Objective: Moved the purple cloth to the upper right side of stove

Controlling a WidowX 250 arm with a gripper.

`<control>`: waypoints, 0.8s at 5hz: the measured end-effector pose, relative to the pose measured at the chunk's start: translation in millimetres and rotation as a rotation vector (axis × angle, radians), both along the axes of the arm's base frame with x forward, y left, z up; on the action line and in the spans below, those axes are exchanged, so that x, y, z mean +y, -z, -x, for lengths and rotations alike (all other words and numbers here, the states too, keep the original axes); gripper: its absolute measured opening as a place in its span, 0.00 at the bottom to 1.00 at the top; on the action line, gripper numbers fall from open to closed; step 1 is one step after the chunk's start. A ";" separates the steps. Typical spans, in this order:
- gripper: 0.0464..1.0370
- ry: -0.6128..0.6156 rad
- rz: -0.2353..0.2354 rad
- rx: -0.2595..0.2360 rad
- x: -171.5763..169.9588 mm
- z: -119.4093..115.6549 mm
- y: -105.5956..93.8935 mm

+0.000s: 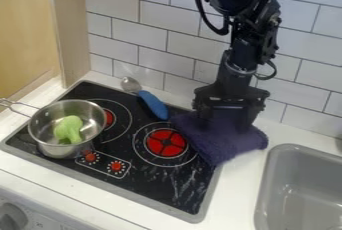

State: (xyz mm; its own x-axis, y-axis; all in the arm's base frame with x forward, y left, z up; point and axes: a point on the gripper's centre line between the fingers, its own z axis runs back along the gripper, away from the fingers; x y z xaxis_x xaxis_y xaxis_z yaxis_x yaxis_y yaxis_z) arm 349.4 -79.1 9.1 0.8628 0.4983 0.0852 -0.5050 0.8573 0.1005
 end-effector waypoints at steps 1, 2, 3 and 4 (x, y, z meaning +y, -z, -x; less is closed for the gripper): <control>0.96 -0.043 0.015 -0.018 6.5 -1.7 -9.0; 0.96 -0.083 0.042 -0.047 15.2 -4.7 -23.6; 0.96 -0.075 0.035 -0.074 17.2 -5.1 -40.2; 0.96 -0.081 0.047 -0.121 18.0 -2.0 -59.1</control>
